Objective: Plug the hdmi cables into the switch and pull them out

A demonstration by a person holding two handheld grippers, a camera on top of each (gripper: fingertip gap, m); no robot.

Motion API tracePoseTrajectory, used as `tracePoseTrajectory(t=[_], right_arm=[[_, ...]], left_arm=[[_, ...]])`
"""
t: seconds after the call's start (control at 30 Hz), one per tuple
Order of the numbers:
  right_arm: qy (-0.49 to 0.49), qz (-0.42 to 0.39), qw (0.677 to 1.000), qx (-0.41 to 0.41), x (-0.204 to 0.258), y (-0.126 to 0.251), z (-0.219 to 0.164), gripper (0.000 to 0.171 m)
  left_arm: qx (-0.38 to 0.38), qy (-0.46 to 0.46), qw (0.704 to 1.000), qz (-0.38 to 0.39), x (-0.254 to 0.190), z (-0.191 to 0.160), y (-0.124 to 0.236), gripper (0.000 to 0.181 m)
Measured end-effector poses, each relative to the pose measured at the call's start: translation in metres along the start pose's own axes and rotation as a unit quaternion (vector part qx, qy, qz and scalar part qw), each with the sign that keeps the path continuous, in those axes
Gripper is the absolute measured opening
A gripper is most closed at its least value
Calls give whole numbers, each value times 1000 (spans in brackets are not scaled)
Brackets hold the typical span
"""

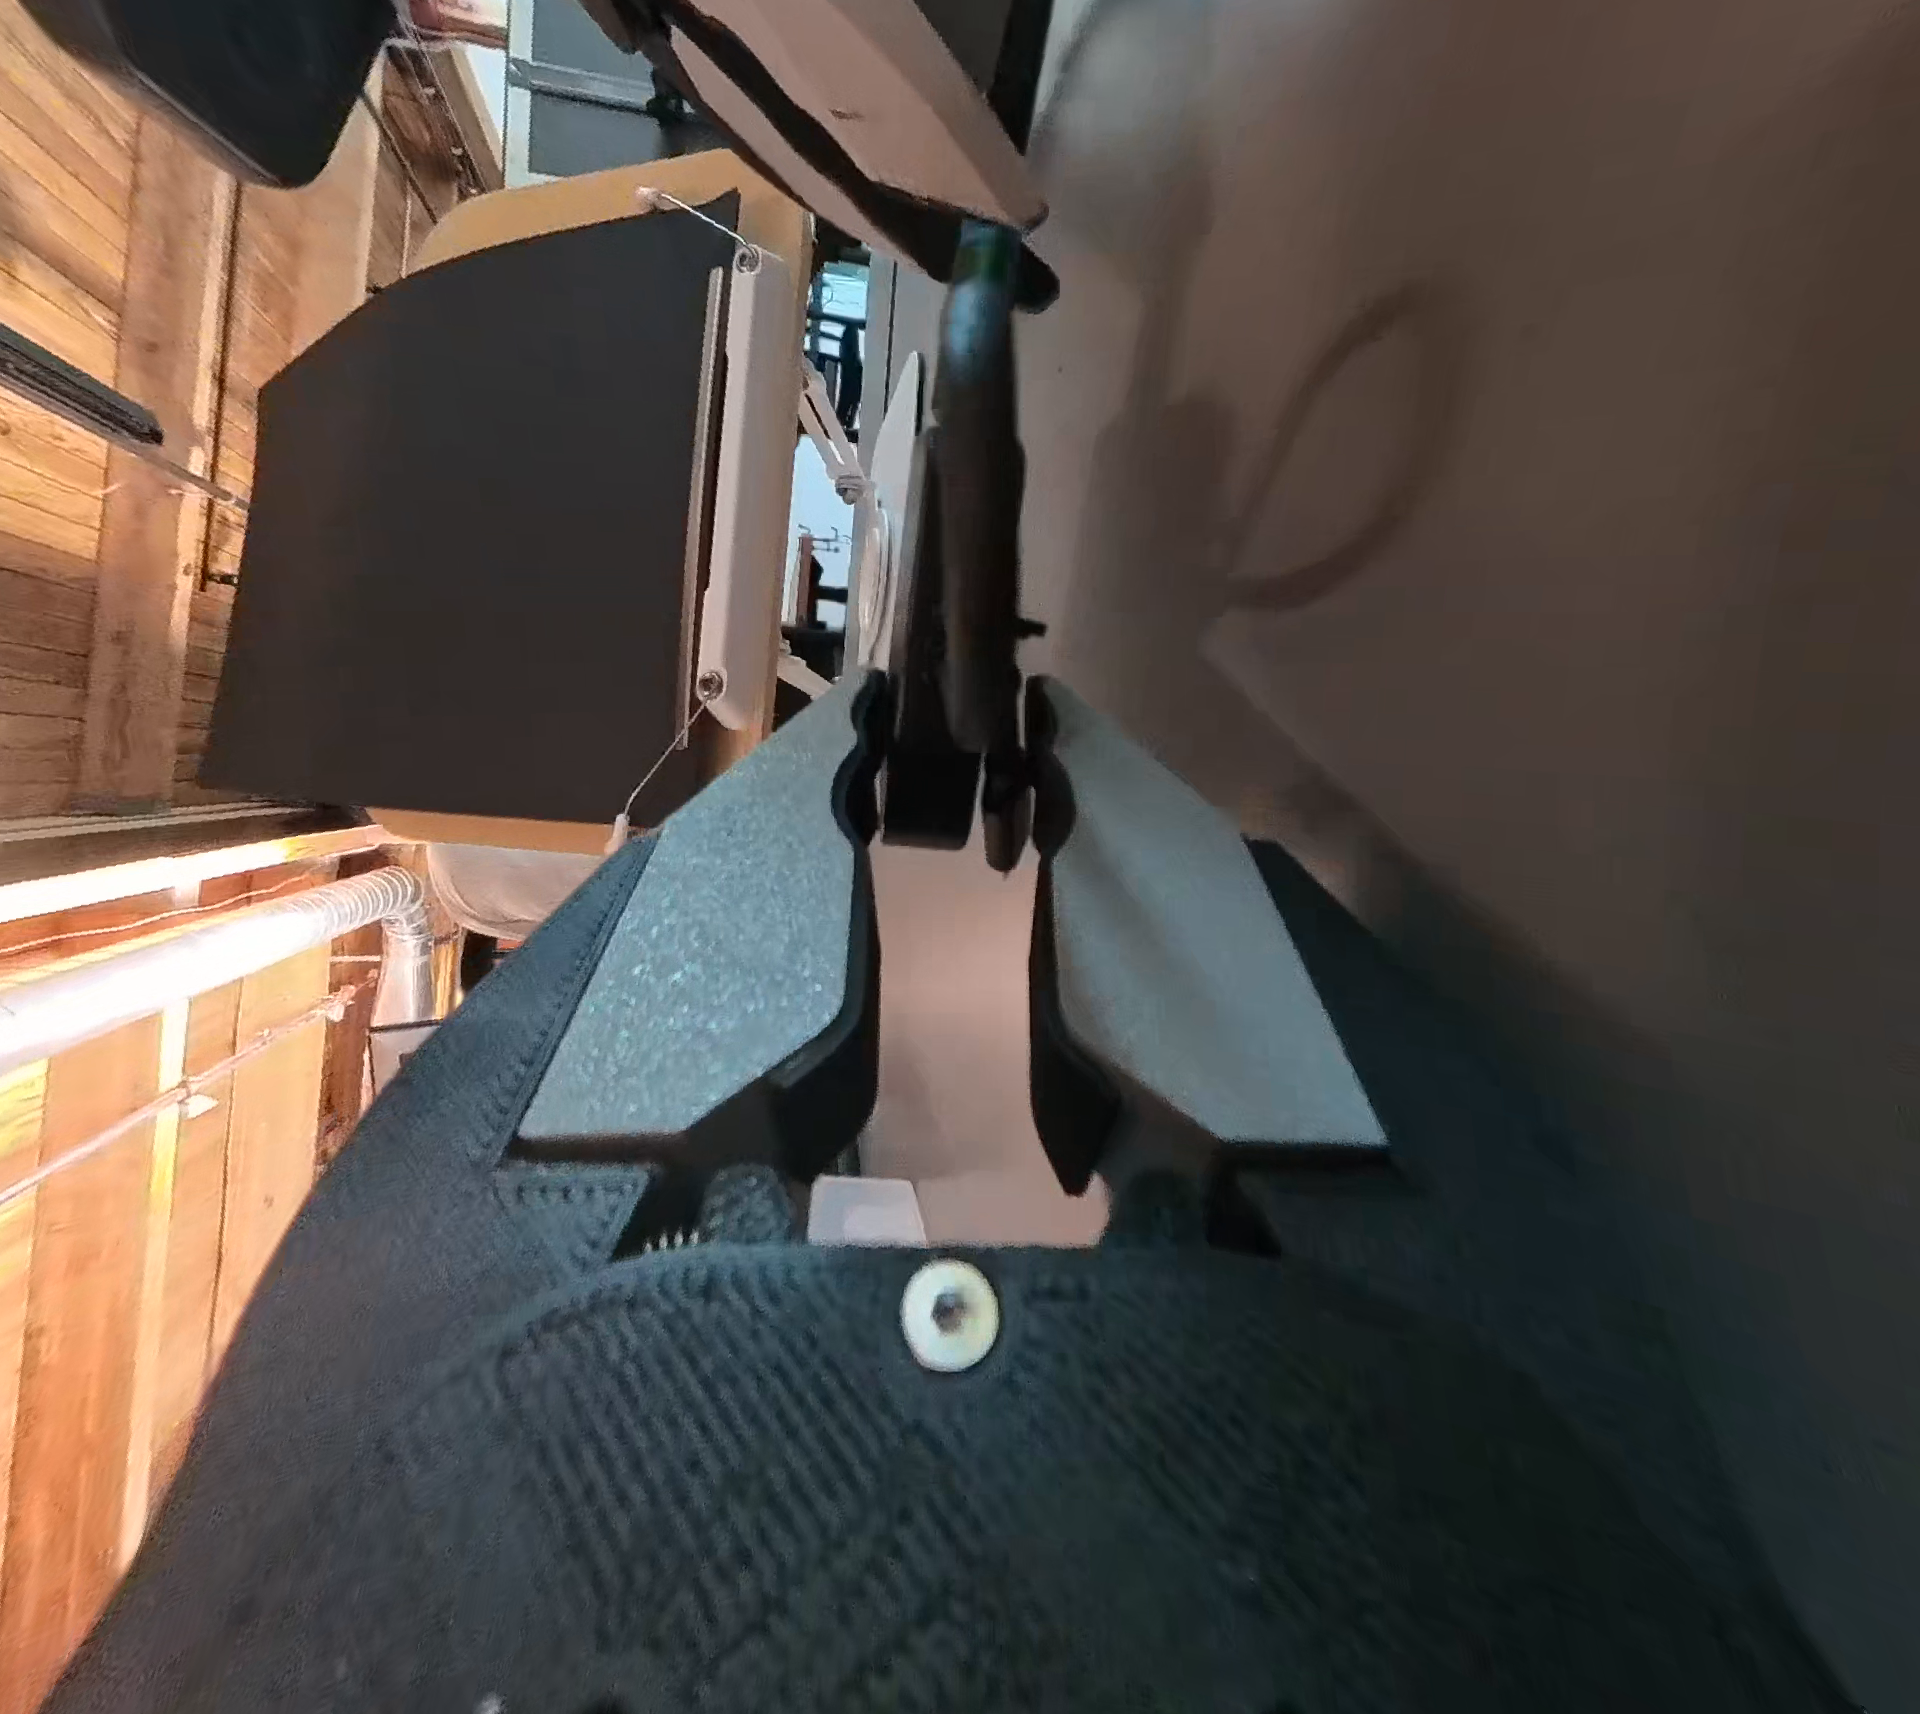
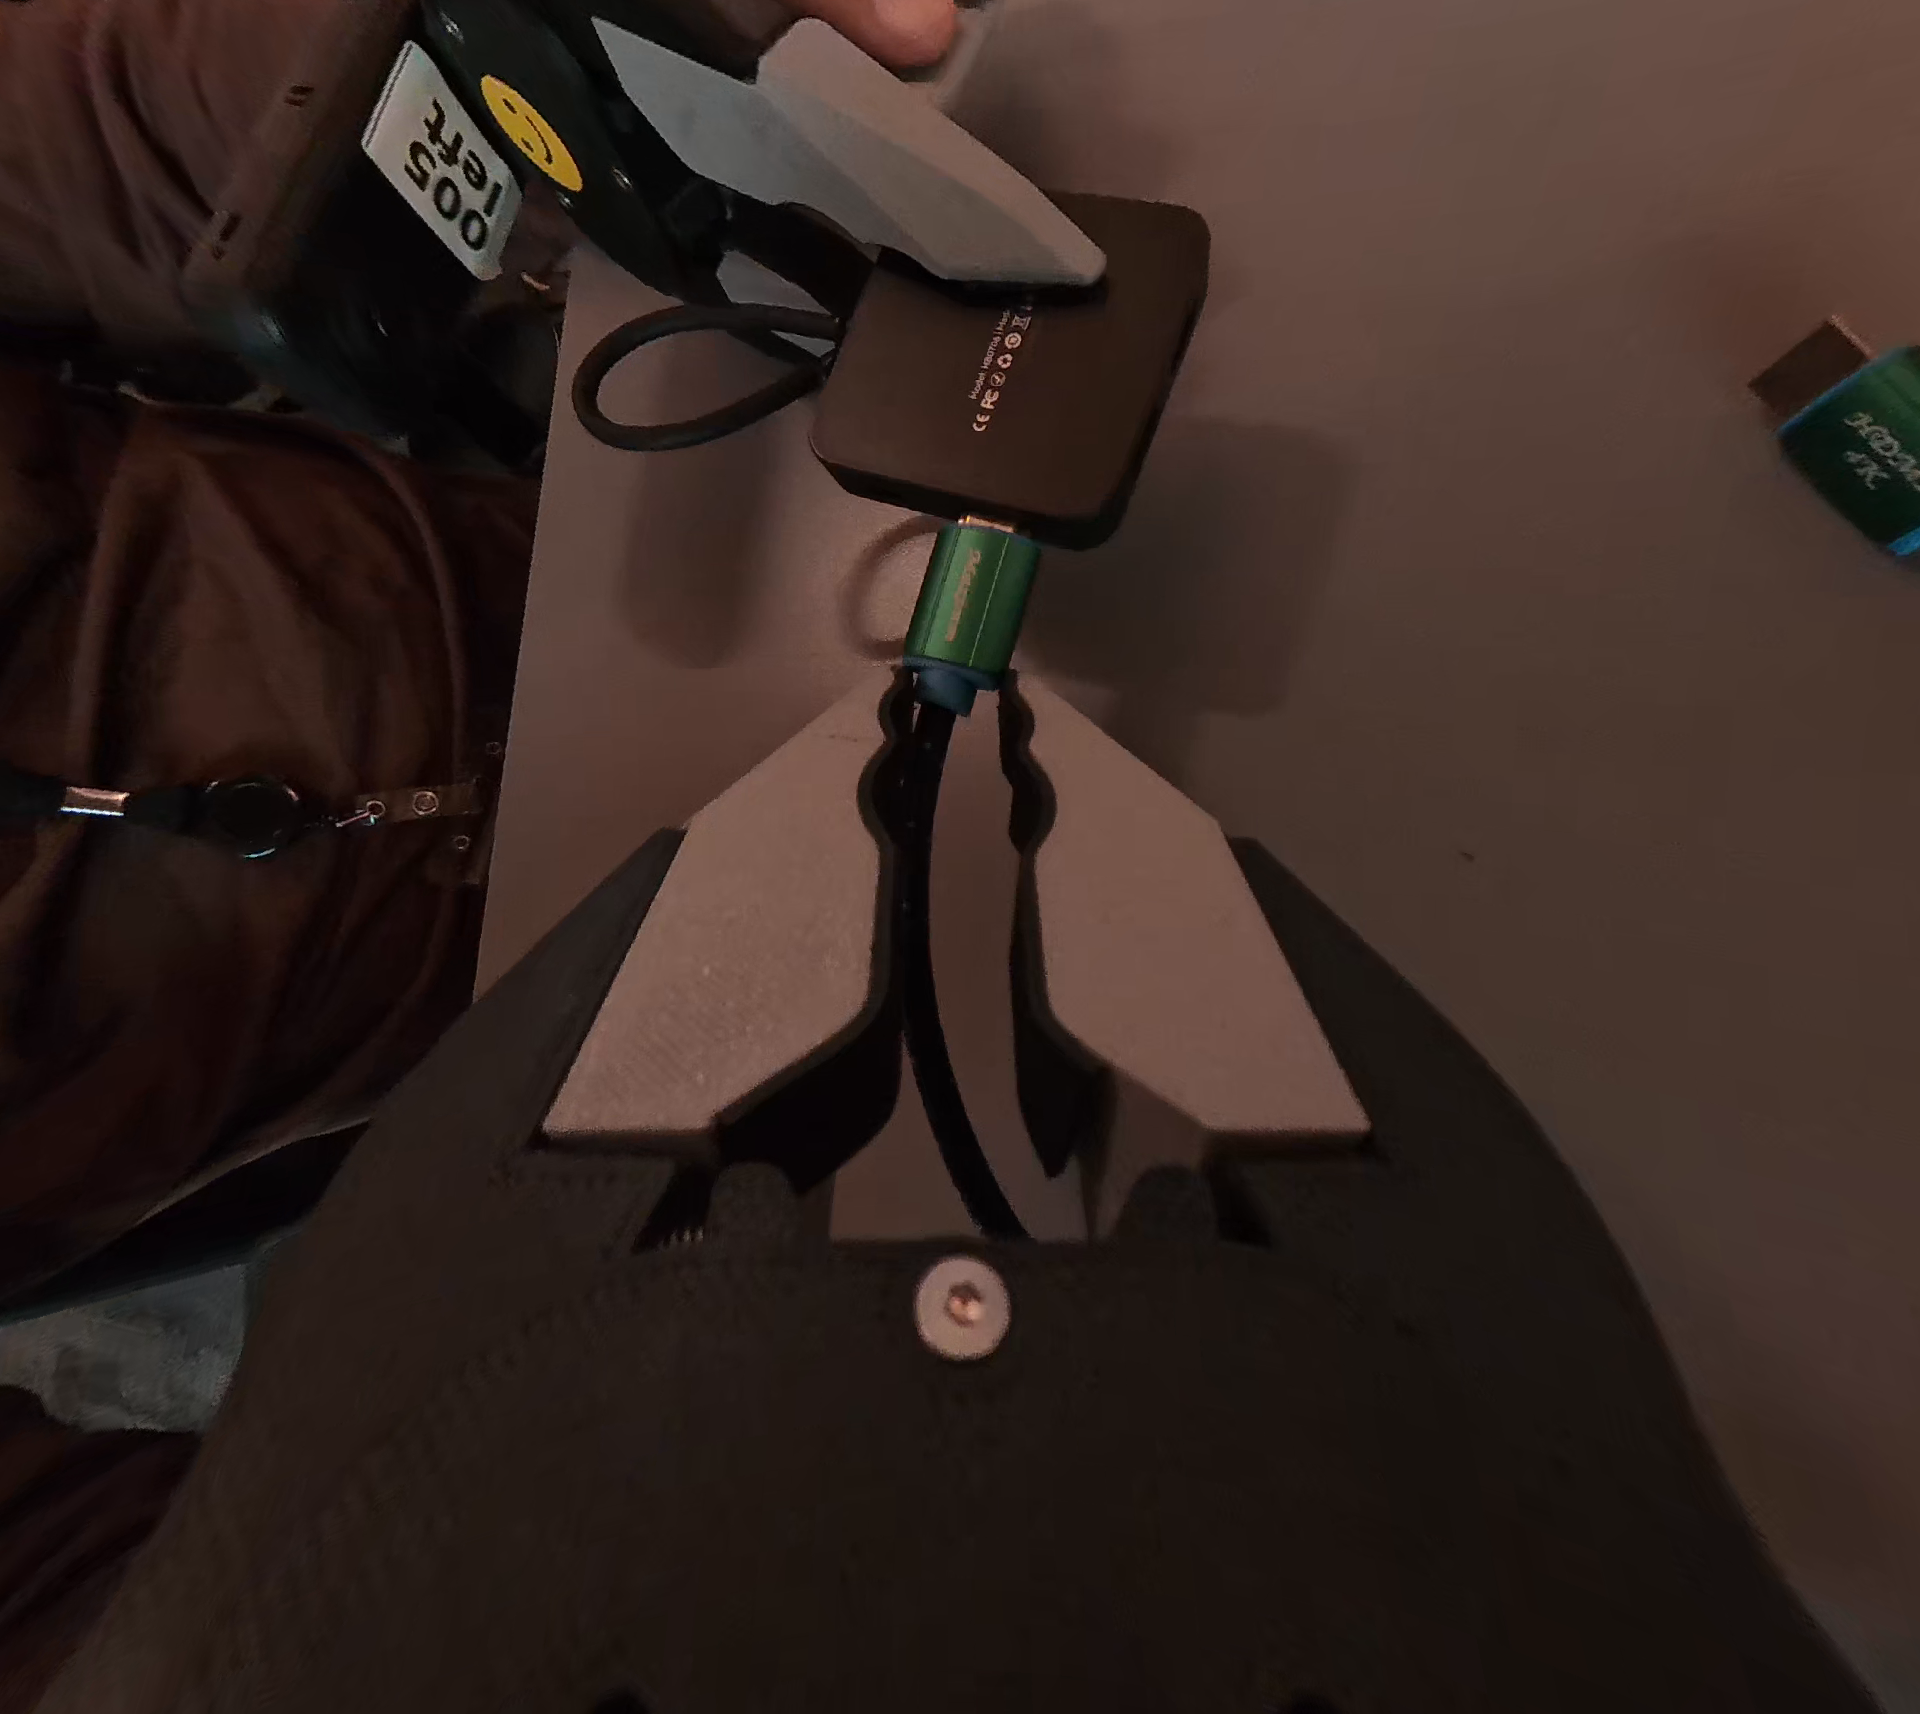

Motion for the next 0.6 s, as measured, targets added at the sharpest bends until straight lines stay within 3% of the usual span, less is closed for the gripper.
tracePoseTrajectory(t=[0.13,0.43,0.6], right_arm=[[-3,6,1000,30,0,-7,-4,14],[-15,15,1000,20,-6,-8,2,12],[-5,-6,998,69,-12,-19,-3,13]], left_arm=[[11,-32,999,-22,-4,7,-2,18],[8,21,999,-49,-4,9,0,17],[-29,35,996,-75,-8,18,3,17]])
Point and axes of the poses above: each gripper's, where its closed fingertips meet, y back along the fingers, z out of its top, x = y × z across the jaws, the point moved 7 cm from there along y, back along the fingers, and after that the axes turned 6 degrees about -x, right-handed, at the moved point
